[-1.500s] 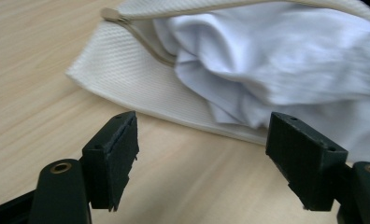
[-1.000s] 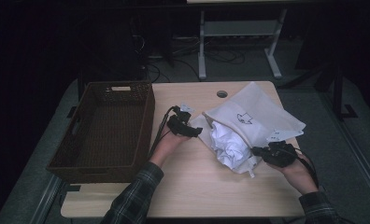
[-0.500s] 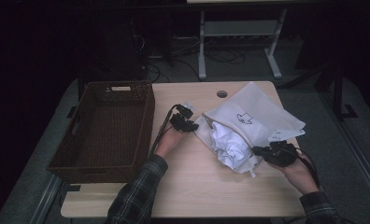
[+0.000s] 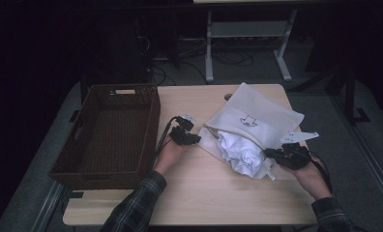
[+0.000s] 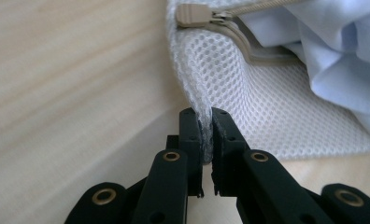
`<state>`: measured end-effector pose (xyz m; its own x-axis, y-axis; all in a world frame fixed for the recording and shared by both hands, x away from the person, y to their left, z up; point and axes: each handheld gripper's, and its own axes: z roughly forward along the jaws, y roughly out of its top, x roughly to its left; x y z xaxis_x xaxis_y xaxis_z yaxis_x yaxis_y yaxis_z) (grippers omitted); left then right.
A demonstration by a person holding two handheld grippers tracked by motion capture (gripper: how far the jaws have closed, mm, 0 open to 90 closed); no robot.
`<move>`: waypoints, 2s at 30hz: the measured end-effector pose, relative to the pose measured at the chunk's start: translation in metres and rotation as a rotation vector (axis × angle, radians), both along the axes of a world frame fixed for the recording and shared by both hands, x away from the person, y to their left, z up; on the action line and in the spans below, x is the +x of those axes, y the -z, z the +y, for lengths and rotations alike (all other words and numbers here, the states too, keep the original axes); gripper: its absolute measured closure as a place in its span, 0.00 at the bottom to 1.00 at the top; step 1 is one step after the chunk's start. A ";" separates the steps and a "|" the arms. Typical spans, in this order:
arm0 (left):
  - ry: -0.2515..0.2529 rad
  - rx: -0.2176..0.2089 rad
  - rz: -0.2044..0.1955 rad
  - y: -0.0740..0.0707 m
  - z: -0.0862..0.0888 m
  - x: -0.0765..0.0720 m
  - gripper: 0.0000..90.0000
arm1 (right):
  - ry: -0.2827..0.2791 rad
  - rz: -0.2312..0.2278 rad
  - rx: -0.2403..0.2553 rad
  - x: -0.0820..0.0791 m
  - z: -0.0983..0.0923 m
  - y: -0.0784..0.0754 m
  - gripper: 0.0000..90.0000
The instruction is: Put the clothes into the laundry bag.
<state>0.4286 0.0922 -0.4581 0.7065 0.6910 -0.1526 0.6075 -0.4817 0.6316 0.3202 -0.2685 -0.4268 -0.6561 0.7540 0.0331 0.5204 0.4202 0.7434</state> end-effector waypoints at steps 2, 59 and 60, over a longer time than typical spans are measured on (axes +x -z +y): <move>0.015 -0.004 0.003 -0.002 0.001 -0.011 0.93 | 0.020 -0.005 -0.005 0.003 -0.003 0.000 0.96; 0.191 -0.080 0.045 -0.006 -0.004 -0.107 0.93 | -0.049 0.023 0.180 0.000 -0.019 -0.015 0.38; 0.191 -0.080 0.045 -0.006 -0.004 -0.107 0.93 | -0.051 0.021 0.175 0.001 -0.016 -0.015 0.37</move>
<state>0.3216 0.0881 -0.4526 0.8148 0.5294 -0.2365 0.5386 -0.5401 0.6467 0.3212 -0.2848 -0.4123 -0.6908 0.7014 0.1753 0.5183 0.3114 0.7965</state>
